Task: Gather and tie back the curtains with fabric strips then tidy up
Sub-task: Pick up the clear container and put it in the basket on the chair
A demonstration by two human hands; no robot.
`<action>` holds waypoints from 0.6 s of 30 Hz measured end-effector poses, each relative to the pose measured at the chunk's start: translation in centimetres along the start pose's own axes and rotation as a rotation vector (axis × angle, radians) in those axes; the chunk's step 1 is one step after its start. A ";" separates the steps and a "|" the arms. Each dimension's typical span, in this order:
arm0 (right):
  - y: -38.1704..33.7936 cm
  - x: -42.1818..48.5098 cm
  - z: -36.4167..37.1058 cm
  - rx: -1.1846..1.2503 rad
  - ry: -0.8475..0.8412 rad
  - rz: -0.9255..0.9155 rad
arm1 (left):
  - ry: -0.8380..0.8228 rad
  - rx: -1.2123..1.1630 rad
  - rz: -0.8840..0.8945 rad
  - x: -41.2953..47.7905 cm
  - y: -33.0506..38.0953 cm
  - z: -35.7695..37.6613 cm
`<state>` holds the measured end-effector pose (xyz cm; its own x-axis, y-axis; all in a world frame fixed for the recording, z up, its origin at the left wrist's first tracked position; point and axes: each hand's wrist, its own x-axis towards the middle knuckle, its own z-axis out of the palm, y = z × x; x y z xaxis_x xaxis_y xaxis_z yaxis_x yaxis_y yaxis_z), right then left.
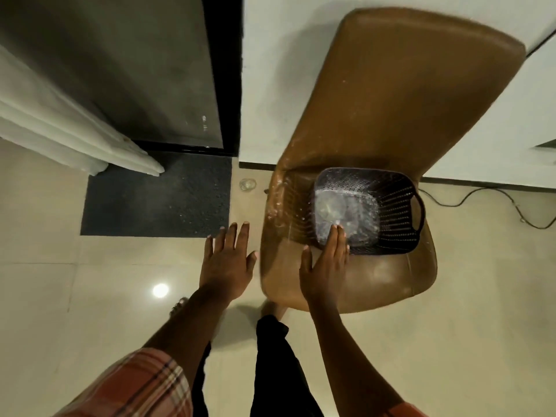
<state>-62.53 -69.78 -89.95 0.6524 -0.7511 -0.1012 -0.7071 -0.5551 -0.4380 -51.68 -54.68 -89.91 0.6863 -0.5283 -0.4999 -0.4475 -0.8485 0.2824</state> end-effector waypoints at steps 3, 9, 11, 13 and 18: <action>-3.9 -4.1 0.8 -0.036 -0.082 0.008 | 0.004 -0.041 -0.010 -2.5 -3.9 -1.4; -12.2 -8.1 1.7 -0.141 -0.314 -0.088 | 0.037 -0.110 -0.077 -6.3 -11.8 -3.4; -14.6 -8.3 2.2 -0.143 -0.325 -0.086 | 0.031 -0.145 -0.094 -6.8 -13.9 -4.0; -16.2 -7.9 2.7 -0.158 -0.324 -0.084 | 0.025 -0.157 -0.111 -6.7 -15.3 -4.4; -19.2 -5.6 5.5 -0.165 -0.312 -0.098 | 0.006 -0.133 -0.120 -5.0 -17.7 -5.0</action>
<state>-51.11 -53.00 -85.88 0.7527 -0.5610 -0.3445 -0.6554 -0.6880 -0.3117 -44.34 -37.17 -88.34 0.7341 -0.4227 -0.5315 -0.2827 -0.9018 0.3269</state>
